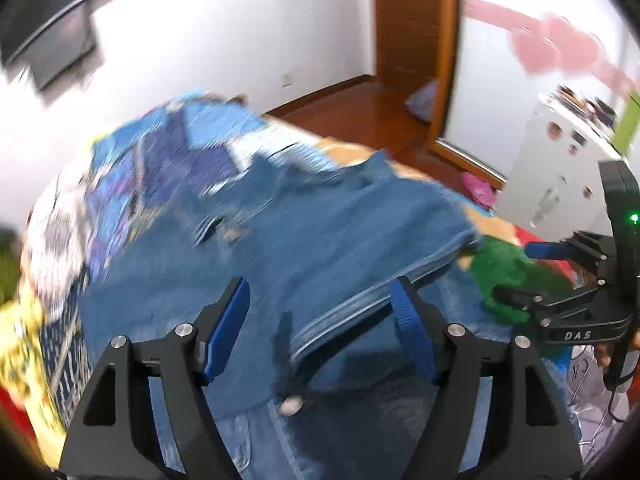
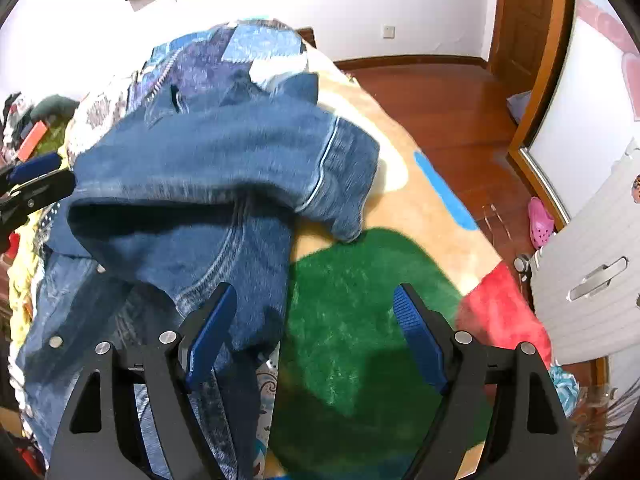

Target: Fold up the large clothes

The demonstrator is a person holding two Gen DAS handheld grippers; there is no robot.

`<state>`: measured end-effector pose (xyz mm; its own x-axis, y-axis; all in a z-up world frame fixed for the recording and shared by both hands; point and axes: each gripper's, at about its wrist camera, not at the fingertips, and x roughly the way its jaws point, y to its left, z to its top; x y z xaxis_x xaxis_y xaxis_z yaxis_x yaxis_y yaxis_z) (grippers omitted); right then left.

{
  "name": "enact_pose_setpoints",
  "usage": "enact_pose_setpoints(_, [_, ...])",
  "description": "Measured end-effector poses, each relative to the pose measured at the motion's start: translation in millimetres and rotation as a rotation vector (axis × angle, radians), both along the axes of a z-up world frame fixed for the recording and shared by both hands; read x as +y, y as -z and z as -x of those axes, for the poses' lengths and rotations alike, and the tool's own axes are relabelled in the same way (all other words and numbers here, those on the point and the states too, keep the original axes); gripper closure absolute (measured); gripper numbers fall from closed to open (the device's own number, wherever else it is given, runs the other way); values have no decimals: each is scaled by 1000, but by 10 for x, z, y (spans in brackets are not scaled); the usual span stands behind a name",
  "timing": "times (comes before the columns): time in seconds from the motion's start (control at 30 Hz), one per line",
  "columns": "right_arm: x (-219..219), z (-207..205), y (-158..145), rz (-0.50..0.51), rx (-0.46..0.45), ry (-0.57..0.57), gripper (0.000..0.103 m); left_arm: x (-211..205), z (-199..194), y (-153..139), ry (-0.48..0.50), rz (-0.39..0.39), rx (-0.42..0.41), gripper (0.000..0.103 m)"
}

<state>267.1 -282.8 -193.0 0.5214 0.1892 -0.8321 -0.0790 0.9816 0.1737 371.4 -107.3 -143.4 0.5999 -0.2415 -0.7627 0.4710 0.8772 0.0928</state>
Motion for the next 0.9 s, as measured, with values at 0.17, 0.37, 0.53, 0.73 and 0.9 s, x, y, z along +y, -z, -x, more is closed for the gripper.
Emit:
enact_pose_setpoints(0.17, [-108,59,-98,1,-39,27,24,-600,-79,218,151,-87,30,31])
enact_pose_setpoints(0.37, [-238,90,-104,4,-41,55,24,-1012,-206,672,226,-201,53,32])
enact_pose_setpoints(0.53, [-264,29,-18,-13,-11,56,24,-1020,-412,678,227,-70,137,70])
enact_pose_setpoints(0.73, [-96,-80,34,-26,5,15,24,-580,-576,189,85,126,81,89])
enact_pose_setpoints(0.9, [190,-245,-9,-23,-14,-63,24,246,-683,-289,-111,286,1,90])
